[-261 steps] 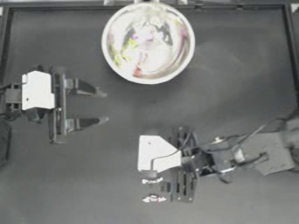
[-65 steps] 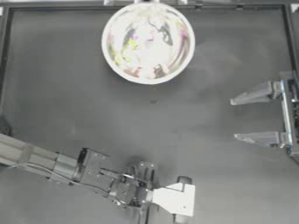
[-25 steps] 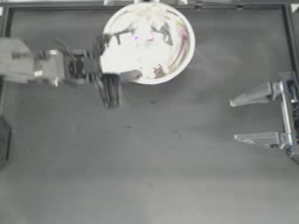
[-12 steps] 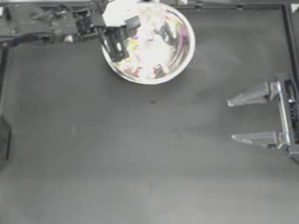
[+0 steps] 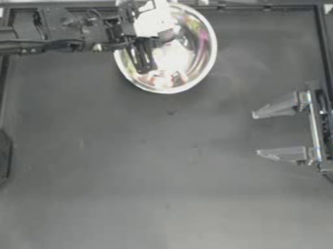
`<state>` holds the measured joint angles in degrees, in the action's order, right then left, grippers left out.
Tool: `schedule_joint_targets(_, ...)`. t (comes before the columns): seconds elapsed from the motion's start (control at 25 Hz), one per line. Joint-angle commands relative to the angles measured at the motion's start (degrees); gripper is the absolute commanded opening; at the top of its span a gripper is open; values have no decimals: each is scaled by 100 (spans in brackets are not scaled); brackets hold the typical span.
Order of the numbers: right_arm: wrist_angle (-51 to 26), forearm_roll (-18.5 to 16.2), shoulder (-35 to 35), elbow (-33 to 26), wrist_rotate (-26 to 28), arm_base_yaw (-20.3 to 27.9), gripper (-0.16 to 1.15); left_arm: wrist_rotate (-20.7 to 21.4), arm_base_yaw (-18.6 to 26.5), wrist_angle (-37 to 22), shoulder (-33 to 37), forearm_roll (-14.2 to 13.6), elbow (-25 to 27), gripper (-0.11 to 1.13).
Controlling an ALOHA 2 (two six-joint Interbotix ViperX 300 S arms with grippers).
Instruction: Put candies in bowl
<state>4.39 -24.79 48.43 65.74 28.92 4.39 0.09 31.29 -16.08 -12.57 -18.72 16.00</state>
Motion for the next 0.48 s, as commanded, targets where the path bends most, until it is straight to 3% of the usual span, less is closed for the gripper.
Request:
schedule_joint_targets(0.04,44,9,-35,-114,9,9,99,-44,18,18,220,0,-123,83)
schedule_joint_targets(0.16,44,18,-35,-97,9,35,99,-53,18,18,229,9,-158,108)
schedule_joint_targets(0.32,44,26,-44,-79,9,79,99,-62,18,44,352,44,-141,98)
schedule_joint_targets(0.48,44,35,-35,-79,9,123,99,-53,9,53,519,97,-88,100)
